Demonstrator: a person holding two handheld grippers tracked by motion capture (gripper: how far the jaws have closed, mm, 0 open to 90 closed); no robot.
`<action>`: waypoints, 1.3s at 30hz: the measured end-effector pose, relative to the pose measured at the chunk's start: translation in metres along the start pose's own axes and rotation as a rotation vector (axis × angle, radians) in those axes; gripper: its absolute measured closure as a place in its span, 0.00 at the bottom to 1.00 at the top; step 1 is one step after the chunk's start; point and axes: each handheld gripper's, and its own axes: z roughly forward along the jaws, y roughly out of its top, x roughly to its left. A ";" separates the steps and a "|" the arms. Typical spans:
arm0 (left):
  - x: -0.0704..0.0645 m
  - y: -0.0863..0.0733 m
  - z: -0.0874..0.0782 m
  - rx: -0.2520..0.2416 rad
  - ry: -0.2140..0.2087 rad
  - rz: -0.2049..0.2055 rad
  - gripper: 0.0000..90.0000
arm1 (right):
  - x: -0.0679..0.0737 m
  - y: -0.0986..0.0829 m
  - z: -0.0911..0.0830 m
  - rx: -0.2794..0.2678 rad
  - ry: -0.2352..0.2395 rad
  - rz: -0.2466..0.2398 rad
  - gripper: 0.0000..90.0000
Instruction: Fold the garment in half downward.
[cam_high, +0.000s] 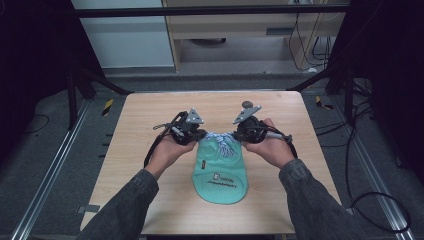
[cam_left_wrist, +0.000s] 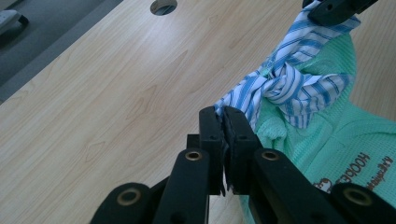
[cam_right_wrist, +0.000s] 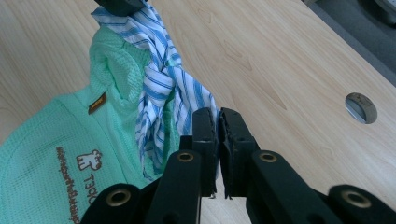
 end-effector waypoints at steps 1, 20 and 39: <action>0.000 0.001 0.000 -0.002 0.002 -0.001 0.97 | 0.000 0.000 0.000 -0.002 -0.001 0.001 0.95; 0.008 0.005 0.005 -0.012 0.017 -0.002 0.96 | -0.009 0.005 0.003 -0.010 -0.020 -0.010 0.94; 0.011 0.013 -0.001 -0.037 0.046 0.007 0.96 | -0.011 0.010 -0.002 -0.036 -0.042 -0.008 0.94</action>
